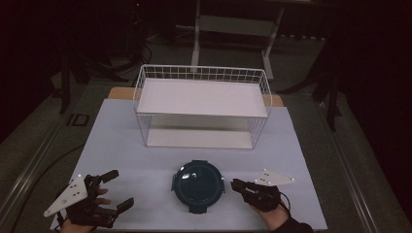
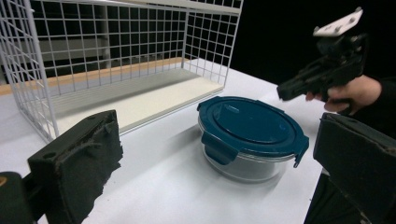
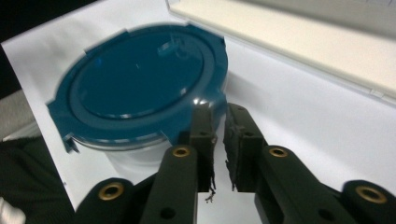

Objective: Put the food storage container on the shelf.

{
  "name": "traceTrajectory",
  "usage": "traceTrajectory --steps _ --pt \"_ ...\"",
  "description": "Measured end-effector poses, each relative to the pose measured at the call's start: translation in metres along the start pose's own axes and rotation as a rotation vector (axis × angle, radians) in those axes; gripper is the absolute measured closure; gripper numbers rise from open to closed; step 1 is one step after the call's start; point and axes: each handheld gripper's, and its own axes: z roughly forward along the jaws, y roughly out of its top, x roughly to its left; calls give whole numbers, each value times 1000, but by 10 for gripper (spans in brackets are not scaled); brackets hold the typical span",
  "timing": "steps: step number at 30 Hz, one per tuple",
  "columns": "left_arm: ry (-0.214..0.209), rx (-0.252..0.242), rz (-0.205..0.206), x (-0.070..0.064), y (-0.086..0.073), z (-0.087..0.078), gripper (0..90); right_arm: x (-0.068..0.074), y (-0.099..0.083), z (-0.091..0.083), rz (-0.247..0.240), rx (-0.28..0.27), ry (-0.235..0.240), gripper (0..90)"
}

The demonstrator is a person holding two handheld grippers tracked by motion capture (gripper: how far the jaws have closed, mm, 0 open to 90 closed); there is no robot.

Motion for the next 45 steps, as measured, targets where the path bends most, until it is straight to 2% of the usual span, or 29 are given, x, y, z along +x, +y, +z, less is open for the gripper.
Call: traceTrajectory --steps 2,3,5,7,9,12,14,15,16,19,23,26,27,28,29,31,33,35,37,39,40,42,45 --pt "-18 6 10 -3 5 2 11 6 5 -7 -18 -53 34 577" --pt "-27 10 12 -5 7 4 11 6 5 -7 -18 -53 34 577" --pt "-44 11 14 -8 12 6 11 10 9 -9 -31 -71 46 508" --pt "-23 32 46 -12 16 8 10 14 12 -11 -50 -86 43 432" --pt "-20 55 61 -15 20 11 10 19 14 -11 -66 -106 41 347" --pt "-38 64 33 -16 26 14 10 26 18 -11 -99 -104 84 200" --pt "-48 78 10 -15 30 19 10 29 21 -12 -97 -121 107 160" --pt "-36 93 13 -14 31 21 10 30 22 -12 -120 -121 109 127" --pt "-33 104 13 -13 32 24 10 32 24 -12 -145 -114 108 143" --pt "-52 145 -20 -8 33 35 10 34 28 -13 -164 -137 106 132" --pt "-71 225 -30 -6 36 51 11 32 33 -17 -169 -178 63 139" --pt "-96 261 -83 -3 38 60 10 32 34 -20 -186 -191 29 145" --pt "-96 261 -83 -3 38 60 11 32 34 -20 -186 -191 29 145" --pt "-106 298 -104 -2 41 70 11 33 35 -20 -191 -191 17 146" --pt "-113 305 -114 -2 41 73 11 34 37 -19 -222 -175 14 155" --pt "-111 305 -126 -1 41 78 34 34 37 -18 -223 -158 38 182" --pt "-118 300 -168 2 40 85 46 33 37 -16 -204 -152 54 183" --pt "-73 312 -201 3 39 91 16 31 36 -16 -179 -144 58 184" --pt "-78 331 -245 7 36 98 10 29 36 -16 -146 -154 51 184" --pt "-98 346 -306 13 31 104 10 26 36 -18 -110 -162 48 175" --pt "-104 360 -336 15 28 108 10 25 36 -18 -102 -168 45 140" --pt "-102 385 -371 20 23 113 11 23 37 -18 -78 -148 53 126" --pt "-103 416 -449 25 14 120 11 22 36 -15 -47 -125 51 111"
